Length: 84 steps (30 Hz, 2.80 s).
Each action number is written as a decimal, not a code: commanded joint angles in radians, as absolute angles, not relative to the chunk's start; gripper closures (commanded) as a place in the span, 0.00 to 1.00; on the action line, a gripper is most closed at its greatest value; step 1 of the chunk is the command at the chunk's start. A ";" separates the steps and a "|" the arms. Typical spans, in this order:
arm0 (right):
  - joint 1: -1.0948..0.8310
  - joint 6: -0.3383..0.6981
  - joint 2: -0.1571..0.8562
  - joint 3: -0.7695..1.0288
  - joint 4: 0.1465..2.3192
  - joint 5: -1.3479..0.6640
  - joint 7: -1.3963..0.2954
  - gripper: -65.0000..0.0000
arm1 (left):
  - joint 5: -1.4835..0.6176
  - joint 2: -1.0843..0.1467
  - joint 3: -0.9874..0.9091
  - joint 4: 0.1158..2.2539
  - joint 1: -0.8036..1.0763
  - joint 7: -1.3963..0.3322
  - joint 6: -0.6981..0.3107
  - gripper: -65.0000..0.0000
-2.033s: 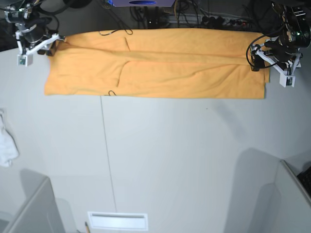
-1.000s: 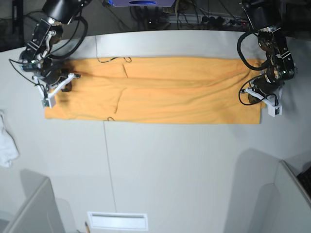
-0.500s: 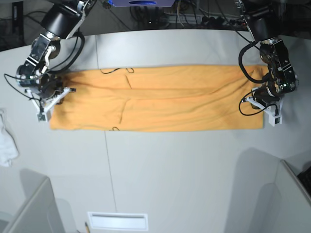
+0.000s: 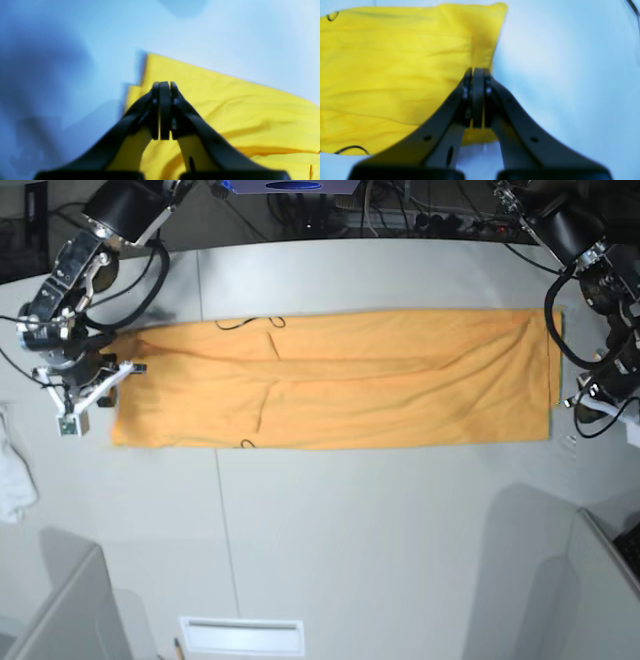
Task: Fold the T-shirt properly
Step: 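Pull the strip ends apart with both grippers to flatten it, then release the strip end and move the left gripper toward its middle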
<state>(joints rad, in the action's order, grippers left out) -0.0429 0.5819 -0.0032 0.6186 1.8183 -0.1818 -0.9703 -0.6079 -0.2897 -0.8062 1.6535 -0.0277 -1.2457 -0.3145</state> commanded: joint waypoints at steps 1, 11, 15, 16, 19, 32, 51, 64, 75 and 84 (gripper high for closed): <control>-0.051 0.581 0.005 0.616 1.857 -0.202 -0.957 1.00 | -0.628 -0.317 -0.822 1.672 -0.019 -1.234 -0.314 1.00; -0.114 0.581 -0.001 0.611 1.890 -0.259 -0.960 1.00 | -0.700 -0.394 -0.842 1.615 0.107 -1.202 -0.498 0.45; -0.133 0.581 -0.007 0.611 1.890 -0.259 -0.960 1.00 | -0.697 -0.386 -0.826 1.523 0.151 -1.073 -0.533 0.00; -0.136 0.581 -0.010 0.611 1.890 -0.259 -0.955 1.00 | -0.699 -0.386 -0.819 1.501 0.151 -1.049 -0.538 0.00; -0.139 0.581 -0.012 0.611 1.890 -0.259 -0.957 1.00 | -0.699 -0.386 -0.768 1.455 0.150 -1.006 -0.539 0.00; -0.139 0.581 -0.021 0.611 1.883 -0.259 -0.960 1.00 | -0.697 -0.371 -0.581 1.237 0.054 -0.938 -0.532 0.00; -0.142 0.581 -0.047 0.613 1.883 -0.259 -0.960 1.00 | -0.697 -0.381 -0.567 1.109 0.027 -0.895 -0.533 1.00; -0.174 0.581 -0.048 0.613 1.886 -0.259 -0.960 1.00 | -0.697 -0.444 -0.562 1.368 0.097 -0.894 -0.466 1.00; -0.174 0.581 -0.048 0.613 1.886 -0.259 -0.960 1.00 | -0.697 -0.298 -0.452 1.690 0.159 -0.987 -0.427 1.00; -0.170 0.581 -0.048 0.613 1.886 -0.259 -0.960 1.00 | -0.700 -0.226 -0.191 1.793 0.107 -1.010 -0.255 1.00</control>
